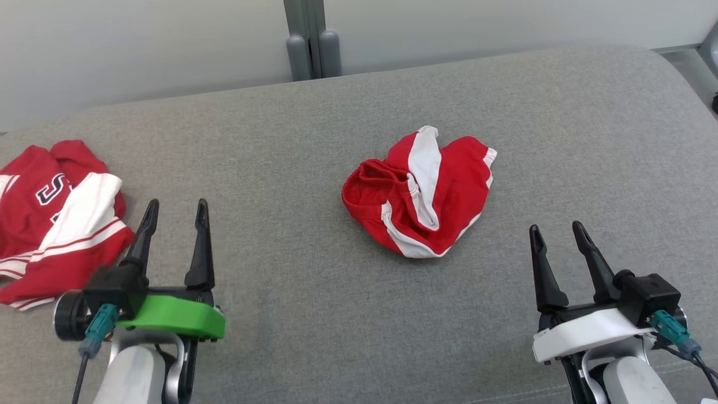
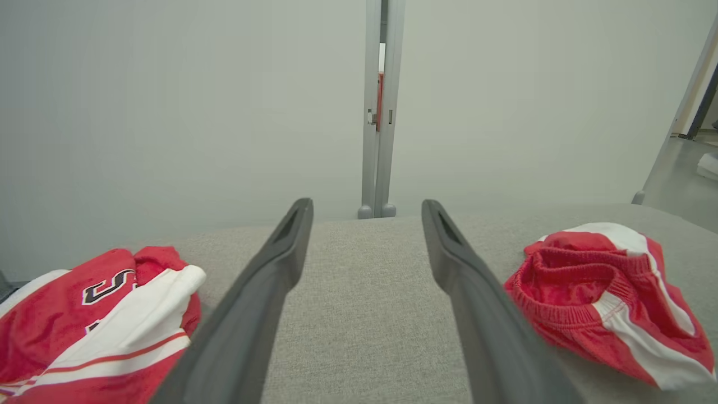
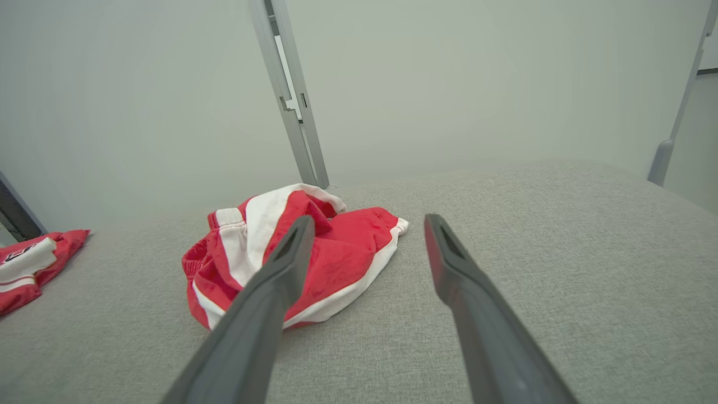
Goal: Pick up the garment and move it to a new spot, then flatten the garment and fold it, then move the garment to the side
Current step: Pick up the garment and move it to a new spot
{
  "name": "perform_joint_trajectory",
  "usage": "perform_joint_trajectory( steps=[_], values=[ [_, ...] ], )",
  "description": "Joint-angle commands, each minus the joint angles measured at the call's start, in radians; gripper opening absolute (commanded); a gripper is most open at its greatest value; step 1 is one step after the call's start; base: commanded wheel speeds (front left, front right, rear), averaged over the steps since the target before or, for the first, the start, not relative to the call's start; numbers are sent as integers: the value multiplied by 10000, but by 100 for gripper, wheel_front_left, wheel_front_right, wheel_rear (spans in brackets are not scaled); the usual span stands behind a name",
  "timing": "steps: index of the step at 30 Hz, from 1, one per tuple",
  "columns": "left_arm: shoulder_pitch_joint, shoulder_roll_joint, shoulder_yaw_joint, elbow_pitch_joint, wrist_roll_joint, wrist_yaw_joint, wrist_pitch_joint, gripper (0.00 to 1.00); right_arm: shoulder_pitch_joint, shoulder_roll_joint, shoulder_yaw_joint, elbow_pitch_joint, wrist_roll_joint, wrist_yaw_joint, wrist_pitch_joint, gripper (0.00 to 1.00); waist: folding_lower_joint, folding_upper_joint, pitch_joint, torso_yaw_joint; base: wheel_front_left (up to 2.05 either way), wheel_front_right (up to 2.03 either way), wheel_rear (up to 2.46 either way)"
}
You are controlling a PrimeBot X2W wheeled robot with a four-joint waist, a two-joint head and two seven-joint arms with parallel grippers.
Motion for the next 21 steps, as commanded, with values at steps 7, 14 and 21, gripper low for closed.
perform_joint_trajectory(
  steps=[7, 14, 21],
  values=[
    [1217, -211, 779, -453, 110, 59, -8, 100, 284, -27, 30, -63, -109, 5, -33, 100, 0, 0, -215, 295, 0, 0, 0],
    [1746, -375, 1250, -590, 335, -201, -9, 100, 345, -89, 76, -76, -77, 5, -31, 100, 0, 0, -237, 434, 0, 0, 0],
    [1884, -538, 1527, -627, 586, -292, -9, 100, 371, -112, 199, -50, -130, 5, -33, 100, 0, 0, -354, 486, 0, 0, 0]
  ],
)
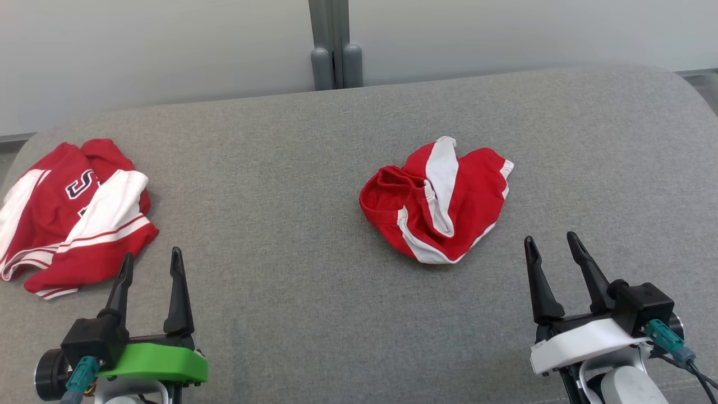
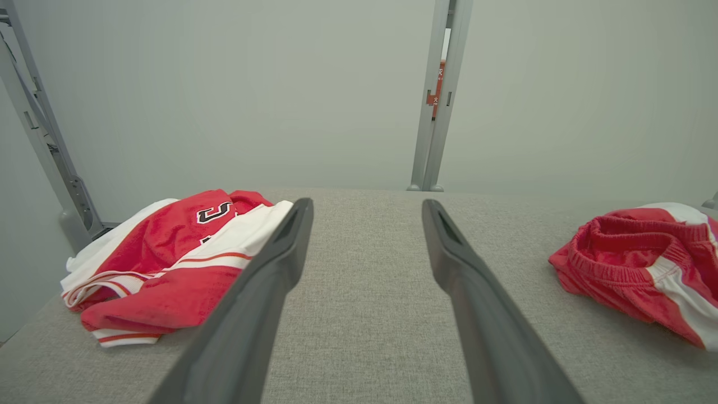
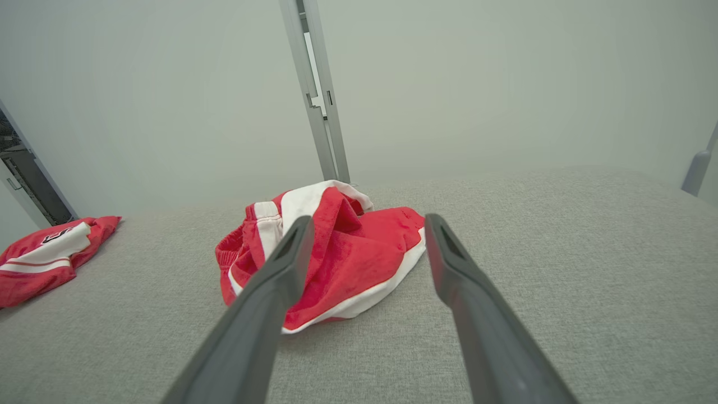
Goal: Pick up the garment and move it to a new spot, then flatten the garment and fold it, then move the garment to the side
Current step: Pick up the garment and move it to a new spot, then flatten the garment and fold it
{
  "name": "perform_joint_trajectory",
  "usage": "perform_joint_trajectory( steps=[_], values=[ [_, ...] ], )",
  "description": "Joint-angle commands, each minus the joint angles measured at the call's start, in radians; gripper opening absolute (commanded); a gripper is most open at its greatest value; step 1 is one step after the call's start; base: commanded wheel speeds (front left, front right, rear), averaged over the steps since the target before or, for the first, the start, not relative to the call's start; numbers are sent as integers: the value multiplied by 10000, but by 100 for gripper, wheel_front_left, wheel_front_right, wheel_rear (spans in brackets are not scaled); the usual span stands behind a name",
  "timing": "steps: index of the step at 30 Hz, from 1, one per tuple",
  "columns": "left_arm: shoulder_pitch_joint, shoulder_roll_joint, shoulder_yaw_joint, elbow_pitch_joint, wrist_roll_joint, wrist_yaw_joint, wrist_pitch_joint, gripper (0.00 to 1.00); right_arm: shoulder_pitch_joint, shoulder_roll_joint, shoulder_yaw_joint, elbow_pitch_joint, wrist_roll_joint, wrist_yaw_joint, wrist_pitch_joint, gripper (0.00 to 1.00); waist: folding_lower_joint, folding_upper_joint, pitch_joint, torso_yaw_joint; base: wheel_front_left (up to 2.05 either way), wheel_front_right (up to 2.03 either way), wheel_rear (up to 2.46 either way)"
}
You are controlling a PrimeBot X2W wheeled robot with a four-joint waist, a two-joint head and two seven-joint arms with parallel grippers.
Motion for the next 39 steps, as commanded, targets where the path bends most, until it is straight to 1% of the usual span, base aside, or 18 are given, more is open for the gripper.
perform_joint_trajectory(
  steps=[1, 13, 39],
  values=[
    [186, -8, 93, -37, 65, -57, -9, 100, 88, -23, 25, 0, -63, 5, -33, 100, 0, 0, -28, -5, 0, 0, 0],
    [269, -203, 369, 121, 314, -274, -9, 100, 142, -48, 173, 50, -34, 5, -33, 100, 0, 0, -139, -65, 0, 0, 0],
    [239, -436, 620, 242, 623, -527, -9, 100, 183, -26, 203, 96, -62, 5, -33, 100, 0, 0, -127, -76, 0, 0, 0]
  ],
)
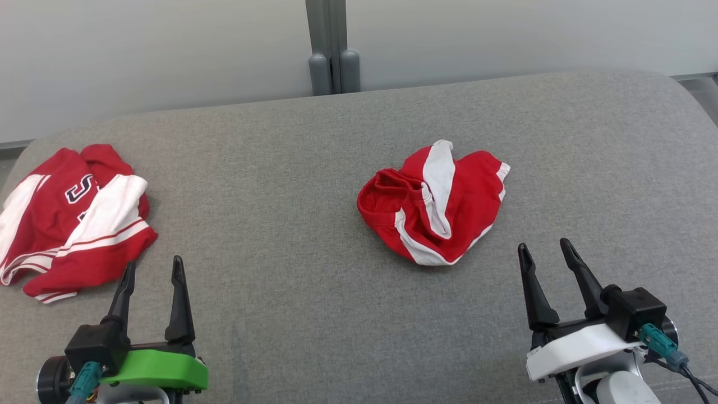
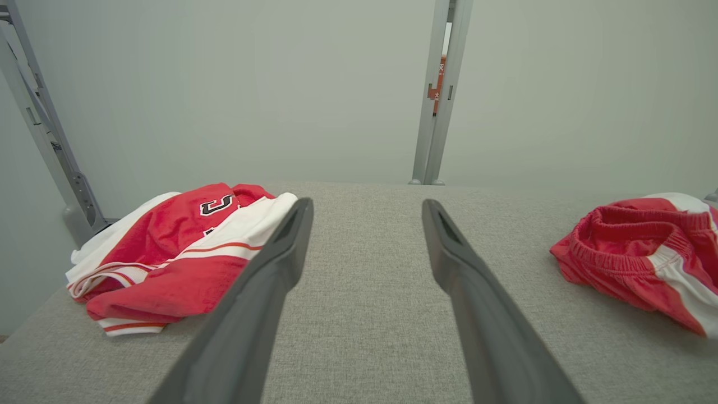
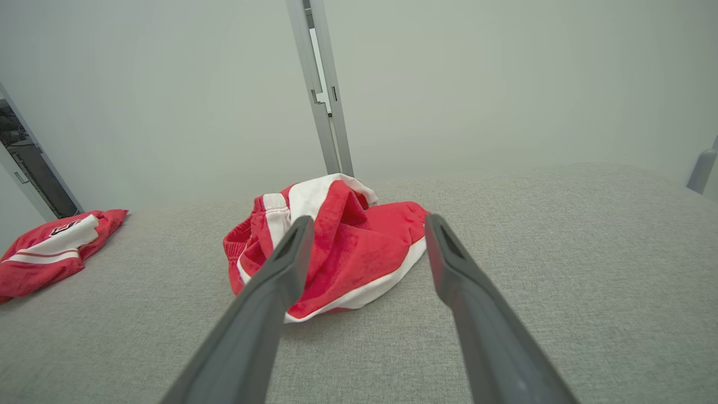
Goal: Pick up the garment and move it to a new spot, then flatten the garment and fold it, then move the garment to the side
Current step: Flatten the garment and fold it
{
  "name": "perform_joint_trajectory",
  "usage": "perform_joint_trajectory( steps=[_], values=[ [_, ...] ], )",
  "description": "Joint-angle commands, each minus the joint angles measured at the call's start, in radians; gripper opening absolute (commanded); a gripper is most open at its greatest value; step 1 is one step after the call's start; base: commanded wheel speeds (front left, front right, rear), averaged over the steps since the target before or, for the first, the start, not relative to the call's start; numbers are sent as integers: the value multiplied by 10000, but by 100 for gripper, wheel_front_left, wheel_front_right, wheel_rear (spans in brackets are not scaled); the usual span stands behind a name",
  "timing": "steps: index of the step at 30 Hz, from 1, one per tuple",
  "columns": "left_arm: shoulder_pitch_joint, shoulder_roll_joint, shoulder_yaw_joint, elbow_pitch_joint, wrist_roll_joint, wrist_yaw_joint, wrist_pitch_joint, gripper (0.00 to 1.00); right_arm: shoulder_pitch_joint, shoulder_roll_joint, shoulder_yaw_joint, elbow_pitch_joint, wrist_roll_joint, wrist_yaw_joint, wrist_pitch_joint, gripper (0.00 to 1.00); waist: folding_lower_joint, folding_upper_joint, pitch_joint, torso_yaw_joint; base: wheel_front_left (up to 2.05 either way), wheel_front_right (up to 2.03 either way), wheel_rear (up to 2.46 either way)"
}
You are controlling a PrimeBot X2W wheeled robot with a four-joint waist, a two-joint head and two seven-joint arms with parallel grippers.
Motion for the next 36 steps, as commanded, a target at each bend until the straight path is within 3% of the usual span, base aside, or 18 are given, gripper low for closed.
perform_joint_trajectory(
  steps=[1, 18, 25, 36],
  values=[
    [102, -29, 54, 13, 61, -49, -8, 100, 82, -1, -5, 13, -45, 5, -35, 100, 0, -1, 14, -11, 0, 0, 0],
    [-450, -107, -390, 292, 260, -230, -8, 100, -84, -29, -3, 85, 46, 5, -33, 100, 0, -1, 91, -169, 0, 0, 0],
    [-1586, -42, -1638, 965, 585, -406, -8, 100, -305, -23, 95, 36, 105, 5, -35, 100, 0, -1, 481, -542, 0, 0, 0],
    [-3931, 212, -4033, 2658, 493, -466, -8, 100, -773, 80, -5, 7, 212, 5, -35, 100, 0, -1, 1590, -1751, 0, 0, 0]
  ],
)
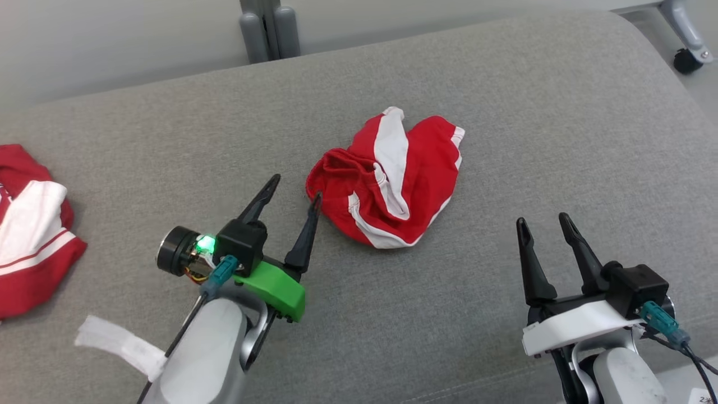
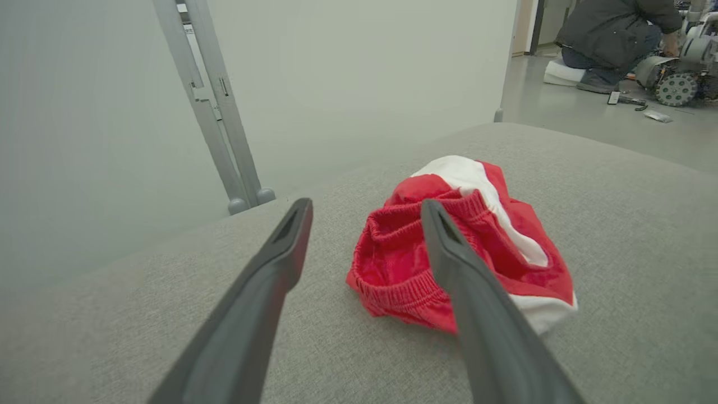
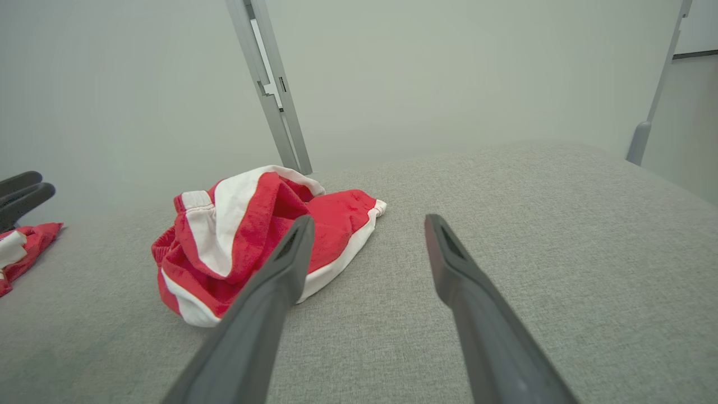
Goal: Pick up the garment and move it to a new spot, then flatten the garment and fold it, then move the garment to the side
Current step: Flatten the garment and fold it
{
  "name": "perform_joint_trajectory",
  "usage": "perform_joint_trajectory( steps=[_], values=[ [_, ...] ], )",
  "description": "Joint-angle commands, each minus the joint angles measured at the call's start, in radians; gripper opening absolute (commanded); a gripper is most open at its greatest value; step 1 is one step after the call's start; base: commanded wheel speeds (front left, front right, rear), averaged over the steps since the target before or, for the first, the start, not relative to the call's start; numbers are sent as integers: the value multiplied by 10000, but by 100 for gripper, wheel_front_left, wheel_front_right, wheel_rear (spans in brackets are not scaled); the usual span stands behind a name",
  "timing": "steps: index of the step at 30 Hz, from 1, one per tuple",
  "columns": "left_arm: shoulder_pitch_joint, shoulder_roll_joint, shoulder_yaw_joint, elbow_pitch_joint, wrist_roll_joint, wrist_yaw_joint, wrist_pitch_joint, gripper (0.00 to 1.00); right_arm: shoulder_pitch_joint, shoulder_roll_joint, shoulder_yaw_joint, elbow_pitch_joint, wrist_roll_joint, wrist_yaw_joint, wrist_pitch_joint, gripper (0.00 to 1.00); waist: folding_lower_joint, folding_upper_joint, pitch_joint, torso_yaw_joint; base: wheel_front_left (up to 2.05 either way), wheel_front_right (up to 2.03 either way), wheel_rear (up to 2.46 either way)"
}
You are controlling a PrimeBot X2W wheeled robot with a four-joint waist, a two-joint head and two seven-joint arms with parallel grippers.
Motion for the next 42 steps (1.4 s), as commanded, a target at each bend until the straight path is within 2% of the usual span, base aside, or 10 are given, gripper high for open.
perform_joint_trajectory(
  steps=[1, 7, 17, 18, 19, 22, 26, 33, 38, 42],
  values=[
    [-311, 171, -254, 295, -137, -18, -7, 100, -149, 38, -20, -35, 52, 5, -31, 100, 0, -1, 600, -613, 0, 0, 0],
    [-1165, 387, -1372, 1562, -462, -19, -7, 100, -377, 123, -3, -41, 155, 5, -31, 100, 0, -1, 1013, -1108, 0, 0, 0],
    [-2170, 449, -2617, 3729, -1147, -19, -6, 100, -541, 204, 35, 56, 213, 5, -33, 100, 0, -1, 1180, -1589, 0, 0, 0],
    [-2206, 427, -2695, 3921, -1229, -21, -6, 48, -526, 207, 21, 54, 210, 5, -33, 100, 0, -1, 1167, -1603, 0, 0, 0],
    [-2279, 409, -2753, 4054, -1330, -21, -7, 0, -493, 213, -2, 46, 203, 5, -33, 100, 0, -1, 1149, -1604, 0, 0, 0],
    [-2270, 375, -2935, 4231, -1561, -21, -6, 0, -370, 223, -98, 35, 155, 5, -33, 100, 0, -1, 1059, -1516, 0, 0, 0],
    [-1974, 384, -2702, 3617, -1875, -20, -7, 0, -200, 220, -156, 31, 83, 5, -31, 100, 0, -1, 788, -1224, 0, 0, 0],
    [-887, 744, -2080, 1621, -1951, 90, -7, 0, 156, 128, -224, 19, 12, 5, -31, 100, 0, -1, 198, -240, 0, 0, 0],
    [236, 1110, -1750, 168, -1916, 380, -7, 0, 304, 48, -205, 6, 38, 5, -33, 100, 0, -1, -69, 564, 0, 0, 0],
    [1273, 1179, -1683, -568, -2081, 552, -5, 0, 319, 34, -69, 39, 62, 5, -33, 100, 0, -1, -156, 1023, 0, 0, 0]
  ],
)
